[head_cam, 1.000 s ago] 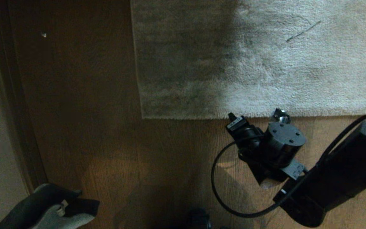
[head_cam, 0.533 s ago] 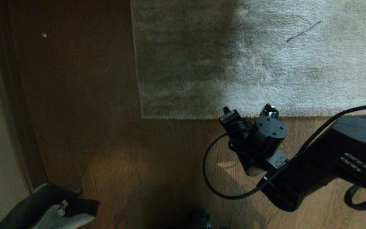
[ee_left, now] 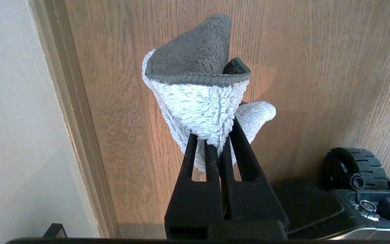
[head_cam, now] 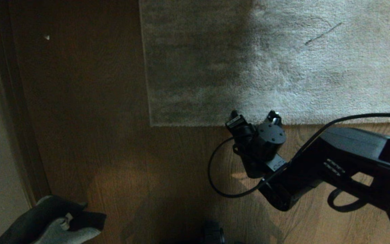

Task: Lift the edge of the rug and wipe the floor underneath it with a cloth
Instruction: Lay down the carpet

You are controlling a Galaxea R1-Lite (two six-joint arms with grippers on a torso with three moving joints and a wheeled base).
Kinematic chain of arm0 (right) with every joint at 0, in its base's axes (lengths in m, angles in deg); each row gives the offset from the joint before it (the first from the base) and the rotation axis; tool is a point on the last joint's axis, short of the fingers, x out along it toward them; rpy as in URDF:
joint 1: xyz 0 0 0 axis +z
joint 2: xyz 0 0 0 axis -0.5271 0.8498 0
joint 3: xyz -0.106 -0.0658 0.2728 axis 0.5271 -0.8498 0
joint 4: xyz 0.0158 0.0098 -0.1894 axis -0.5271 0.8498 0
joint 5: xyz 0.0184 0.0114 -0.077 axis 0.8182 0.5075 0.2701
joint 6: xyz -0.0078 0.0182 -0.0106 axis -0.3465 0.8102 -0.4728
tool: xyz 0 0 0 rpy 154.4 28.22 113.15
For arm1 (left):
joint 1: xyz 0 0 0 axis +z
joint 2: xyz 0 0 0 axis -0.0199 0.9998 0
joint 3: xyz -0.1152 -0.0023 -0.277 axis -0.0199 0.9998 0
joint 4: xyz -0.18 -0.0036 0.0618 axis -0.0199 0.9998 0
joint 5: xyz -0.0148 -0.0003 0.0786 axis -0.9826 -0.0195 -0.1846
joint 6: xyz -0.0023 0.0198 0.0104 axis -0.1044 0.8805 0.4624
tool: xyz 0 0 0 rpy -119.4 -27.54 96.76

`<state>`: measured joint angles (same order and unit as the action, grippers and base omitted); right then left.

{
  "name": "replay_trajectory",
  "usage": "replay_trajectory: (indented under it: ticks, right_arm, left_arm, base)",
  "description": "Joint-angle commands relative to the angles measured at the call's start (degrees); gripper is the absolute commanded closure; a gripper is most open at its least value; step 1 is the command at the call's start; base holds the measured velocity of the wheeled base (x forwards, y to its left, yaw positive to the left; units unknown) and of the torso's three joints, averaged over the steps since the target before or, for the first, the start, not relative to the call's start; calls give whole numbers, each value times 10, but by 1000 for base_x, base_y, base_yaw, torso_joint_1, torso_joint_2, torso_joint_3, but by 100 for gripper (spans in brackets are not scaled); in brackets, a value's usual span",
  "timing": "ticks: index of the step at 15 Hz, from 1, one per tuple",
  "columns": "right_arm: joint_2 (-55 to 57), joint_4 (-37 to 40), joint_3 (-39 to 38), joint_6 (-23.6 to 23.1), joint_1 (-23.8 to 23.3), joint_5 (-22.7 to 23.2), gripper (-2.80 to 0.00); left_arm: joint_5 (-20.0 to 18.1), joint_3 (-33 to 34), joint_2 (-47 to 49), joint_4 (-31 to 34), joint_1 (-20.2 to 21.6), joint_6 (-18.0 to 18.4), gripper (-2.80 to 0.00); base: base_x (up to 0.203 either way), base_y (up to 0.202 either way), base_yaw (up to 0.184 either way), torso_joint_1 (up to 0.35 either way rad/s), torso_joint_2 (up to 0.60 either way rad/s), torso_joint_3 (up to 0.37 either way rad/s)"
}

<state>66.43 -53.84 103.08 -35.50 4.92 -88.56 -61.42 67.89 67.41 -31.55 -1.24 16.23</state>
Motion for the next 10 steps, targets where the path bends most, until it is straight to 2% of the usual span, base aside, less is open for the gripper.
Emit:
replay_trajectory:
  ticks: [1, 6, 10]
  right_arm:
    - [18, -27, 18, 3, -8, 0, 0]
    - [-11, -27, -5, 2, -8, 0, 0]
    - [-70, -27, -79, 5, 6, 4, 0]
  left_arm:
    - [0, 0, 0, 0, 0, -1, 0]
    - [0, -1, 0, 0, 0, -1, 0]
    - [0, 0, 0, 0, 0, -1, 0]
  base:
    - [0, 0, 0, 0, 0, 0]
    - [0, 0, 0, 0, 0, 0]
    - [0, 0, 0, 0, 0, 0]
